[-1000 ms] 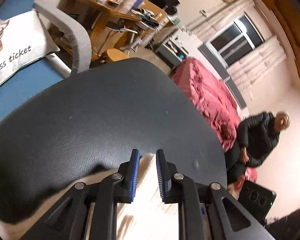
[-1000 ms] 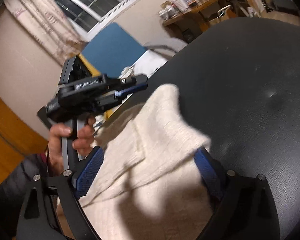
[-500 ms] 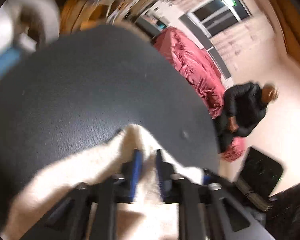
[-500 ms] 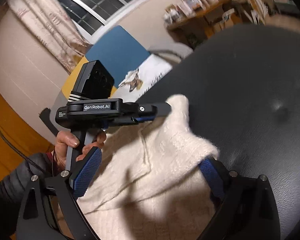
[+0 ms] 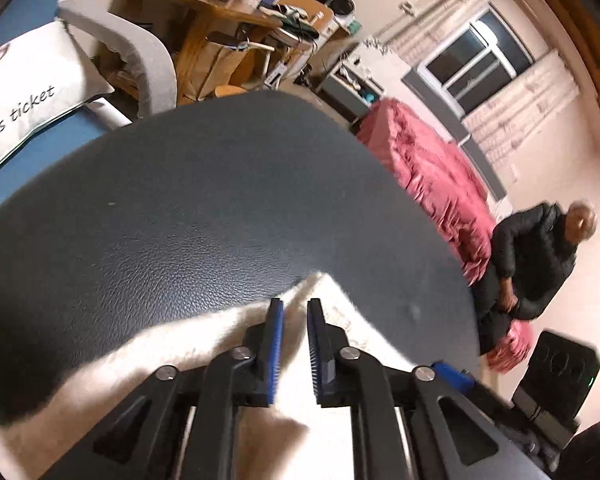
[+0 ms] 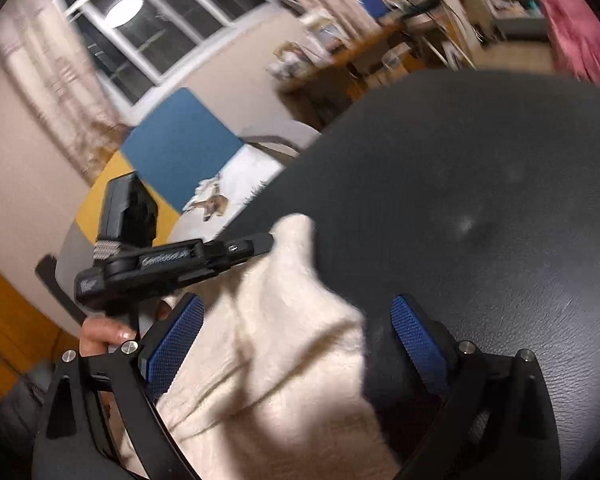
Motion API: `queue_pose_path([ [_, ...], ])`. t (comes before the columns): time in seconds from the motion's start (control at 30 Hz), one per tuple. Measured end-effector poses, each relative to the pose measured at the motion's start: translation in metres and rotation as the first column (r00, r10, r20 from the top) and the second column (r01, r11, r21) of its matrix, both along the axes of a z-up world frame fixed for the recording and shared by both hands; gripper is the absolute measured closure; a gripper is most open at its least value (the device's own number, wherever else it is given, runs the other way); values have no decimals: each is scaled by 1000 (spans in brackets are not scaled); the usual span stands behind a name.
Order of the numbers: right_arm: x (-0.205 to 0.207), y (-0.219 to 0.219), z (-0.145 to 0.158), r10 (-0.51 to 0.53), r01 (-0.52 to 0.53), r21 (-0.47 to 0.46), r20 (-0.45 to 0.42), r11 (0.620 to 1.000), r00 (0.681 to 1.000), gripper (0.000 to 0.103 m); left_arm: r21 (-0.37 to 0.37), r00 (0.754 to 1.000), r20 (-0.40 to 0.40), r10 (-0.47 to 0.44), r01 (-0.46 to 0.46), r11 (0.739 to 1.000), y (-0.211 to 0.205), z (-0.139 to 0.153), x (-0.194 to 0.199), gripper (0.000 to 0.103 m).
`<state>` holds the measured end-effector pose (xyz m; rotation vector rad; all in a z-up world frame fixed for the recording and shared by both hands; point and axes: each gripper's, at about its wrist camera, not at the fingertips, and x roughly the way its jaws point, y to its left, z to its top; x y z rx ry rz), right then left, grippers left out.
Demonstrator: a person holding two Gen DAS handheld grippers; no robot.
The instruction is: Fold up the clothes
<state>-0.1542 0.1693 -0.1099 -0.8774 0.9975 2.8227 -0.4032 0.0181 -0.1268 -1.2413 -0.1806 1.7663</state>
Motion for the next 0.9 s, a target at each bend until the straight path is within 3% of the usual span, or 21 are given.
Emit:
queue_pose_path([
  [0.1,6,-7,4,117,-117,-42,2,992,993,6,55,999,9,-38,37,998,-13,13,10,89],
  [0.3,-4,-14,-9,208,-203,-144,25,969,978,6,-19,989,12,-146,146,989,-4,7,31,89],
  [0.47,-26,-5,-23,186,-173,-227,39,959,982,6,-64,985,23,-173,174,983,12,-3,33,88],
  [0.57,-32,-7,-20,159,-155,-179,8,971,987,5,-42,988,44,-149,150,988,13,-8,27,88],
  [0.77,-21,-7,-20,71,-71,-124,-4,990,997,5,12,980,49,-192,192,981,15,-10,25,87],
  [0.9,-10,4,-24,29,-30,-159,-7,987,1000,5,-47,965,58,-254,257,965,29,-22,29,88],
])
